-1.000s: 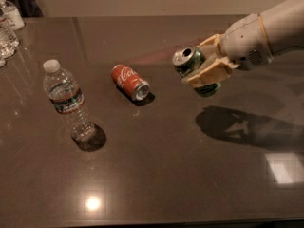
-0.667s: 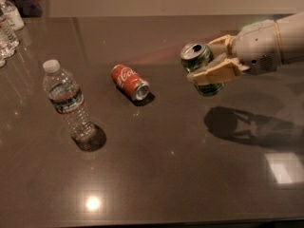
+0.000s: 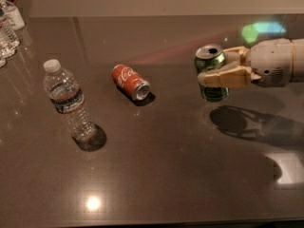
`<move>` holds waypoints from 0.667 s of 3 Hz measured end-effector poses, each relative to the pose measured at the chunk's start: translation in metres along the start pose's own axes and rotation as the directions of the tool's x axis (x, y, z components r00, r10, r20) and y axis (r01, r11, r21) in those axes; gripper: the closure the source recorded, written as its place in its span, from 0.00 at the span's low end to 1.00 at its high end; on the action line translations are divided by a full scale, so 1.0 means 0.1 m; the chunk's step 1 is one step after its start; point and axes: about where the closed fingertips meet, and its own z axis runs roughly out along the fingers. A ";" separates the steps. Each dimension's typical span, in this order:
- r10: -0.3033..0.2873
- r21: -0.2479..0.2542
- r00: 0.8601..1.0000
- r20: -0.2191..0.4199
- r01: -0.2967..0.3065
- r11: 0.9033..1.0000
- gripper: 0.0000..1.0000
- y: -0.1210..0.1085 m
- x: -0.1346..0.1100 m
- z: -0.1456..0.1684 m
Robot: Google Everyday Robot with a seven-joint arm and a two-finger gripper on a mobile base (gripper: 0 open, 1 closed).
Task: Place green can upright
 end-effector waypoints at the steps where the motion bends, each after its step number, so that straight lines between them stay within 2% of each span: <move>1: 0.044 -0.017 0.997 0.069 -0.042 0.999 1.00 -0.04 0.14 -0.03; 2: 0.060 -0.034 0.989 0.139 -0.056 0.998 1.00 -0.08 0.27 -0.05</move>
Offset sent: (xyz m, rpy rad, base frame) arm 0.0068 -0.0300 -0.0383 0.2392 0.0058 0.0154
